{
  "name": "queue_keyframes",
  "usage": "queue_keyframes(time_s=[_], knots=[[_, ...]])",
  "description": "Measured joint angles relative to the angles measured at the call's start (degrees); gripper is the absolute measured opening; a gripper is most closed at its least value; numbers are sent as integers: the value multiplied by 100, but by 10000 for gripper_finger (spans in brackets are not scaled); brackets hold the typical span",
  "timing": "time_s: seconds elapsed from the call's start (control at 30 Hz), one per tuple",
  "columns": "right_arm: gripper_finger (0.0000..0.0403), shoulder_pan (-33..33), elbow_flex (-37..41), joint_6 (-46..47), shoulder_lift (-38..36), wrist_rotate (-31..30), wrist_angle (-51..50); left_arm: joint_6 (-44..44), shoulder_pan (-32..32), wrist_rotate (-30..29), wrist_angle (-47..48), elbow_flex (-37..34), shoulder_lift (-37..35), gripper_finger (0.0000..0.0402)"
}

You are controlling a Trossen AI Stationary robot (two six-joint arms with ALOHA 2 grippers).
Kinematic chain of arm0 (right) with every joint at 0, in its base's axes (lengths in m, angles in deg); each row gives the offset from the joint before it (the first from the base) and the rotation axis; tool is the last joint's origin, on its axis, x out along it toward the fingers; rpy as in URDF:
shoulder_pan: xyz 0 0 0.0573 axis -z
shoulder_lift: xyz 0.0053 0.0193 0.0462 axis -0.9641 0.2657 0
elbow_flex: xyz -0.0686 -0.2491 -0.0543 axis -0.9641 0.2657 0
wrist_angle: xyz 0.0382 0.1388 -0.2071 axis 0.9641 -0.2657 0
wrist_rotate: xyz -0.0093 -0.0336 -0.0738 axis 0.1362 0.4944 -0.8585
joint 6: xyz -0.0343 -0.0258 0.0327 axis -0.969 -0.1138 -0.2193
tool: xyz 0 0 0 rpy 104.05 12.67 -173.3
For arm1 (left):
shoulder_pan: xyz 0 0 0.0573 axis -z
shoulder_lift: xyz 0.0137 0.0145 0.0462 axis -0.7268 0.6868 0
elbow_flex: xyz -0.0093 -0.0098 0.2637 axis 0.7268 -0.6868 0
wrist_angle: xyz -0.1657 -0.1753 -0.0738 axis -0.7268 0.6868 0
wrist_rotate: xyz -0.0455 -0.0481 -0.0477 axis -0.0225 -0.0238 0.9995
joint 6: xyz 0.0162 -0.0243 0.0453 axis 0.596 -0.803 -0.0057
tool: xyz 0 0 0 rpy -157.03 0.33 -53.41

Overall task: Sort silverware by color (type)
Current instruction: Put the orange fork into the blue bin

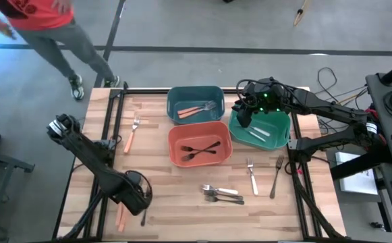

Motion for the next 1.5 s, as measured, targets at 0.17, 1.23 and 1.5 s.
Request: queue_keyframes(time_s=[0.17, 1.23, 1.5], knots=[[125, 0, 0, -60, 0, -1, 0, 673, -172, -650, -42, 192, -593, 17], [125, 0, 0, -449, -142, 12, -5, 10700, -7188, -1067, -408, 3226, 531, 17], [125, 0, 0, -230, -181, 14, -9, 12821, -7481, -920, 95, 4524, 2054, 17]])
